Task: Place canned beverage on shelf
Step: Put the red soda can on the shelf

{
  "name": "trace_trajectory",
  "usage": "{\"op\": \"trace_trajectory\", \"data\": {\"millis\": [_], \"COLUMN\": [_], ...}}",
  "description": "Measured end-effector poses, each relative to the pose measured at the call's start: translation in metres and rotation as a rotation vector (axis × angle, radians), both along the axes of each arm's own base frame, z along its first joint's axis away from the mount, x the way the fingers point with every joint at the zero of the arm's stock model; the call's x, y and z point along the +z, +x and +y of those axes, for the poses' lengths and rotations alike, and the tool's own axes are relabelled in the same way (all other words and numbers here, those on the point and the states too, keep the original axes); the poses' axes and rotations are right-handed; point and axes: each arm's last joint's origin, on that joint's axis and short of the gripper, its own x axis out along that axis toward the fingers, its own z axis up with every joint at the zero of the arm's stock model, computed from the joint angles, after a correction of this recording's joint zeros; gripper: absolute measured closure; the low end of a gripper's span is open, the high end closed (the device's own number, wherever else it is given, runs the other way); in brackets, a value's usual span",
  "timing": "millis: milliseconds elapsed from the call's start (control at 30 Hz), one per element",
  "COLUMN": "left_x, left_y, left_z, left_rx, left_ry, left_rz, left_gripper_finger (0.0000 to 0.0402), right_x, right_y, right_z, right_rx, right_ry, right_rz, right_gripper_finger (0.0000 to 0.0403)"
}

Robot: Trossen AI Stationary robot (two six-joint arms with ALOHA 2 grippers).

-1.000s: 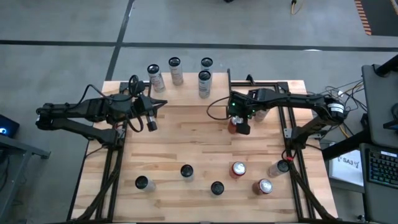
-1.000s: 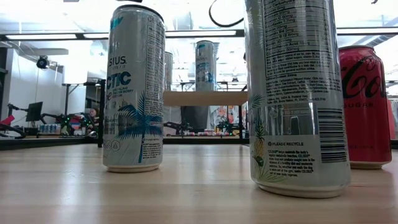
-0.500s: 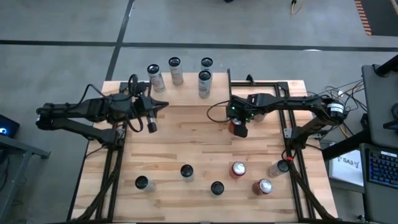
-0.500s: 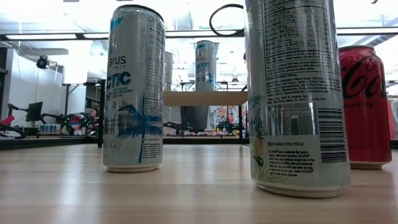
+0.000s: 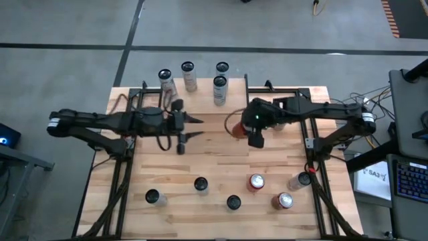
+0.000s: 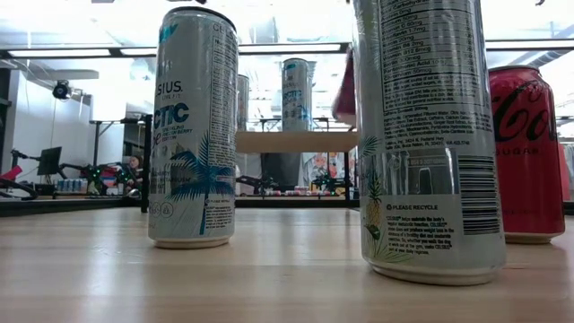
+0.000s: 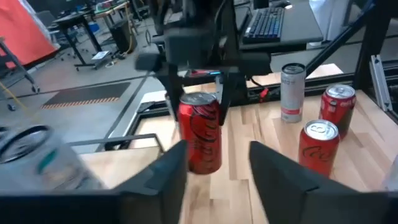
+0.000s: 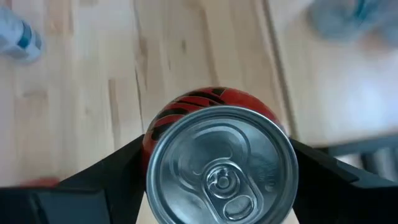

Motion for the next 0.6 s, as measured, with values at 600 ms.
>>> {"op": "trace_trajectory", "data": {"millis": [600], "left_x": [-0.066], "left_y": [0.087], "left_z": [-0.013], "left_rx": [-0.011], "left_ry": [-0.003], "left_rz": [0.007], "left_gripper_finger": [0.0099], "right_x": [0.024], "right_y": [0.014], "right_z": [0.051], "right_rx": [0.062], "right_ry": [-0.14], "right_rz": [-0.135], "right_gripper_finger": [0.011]}}
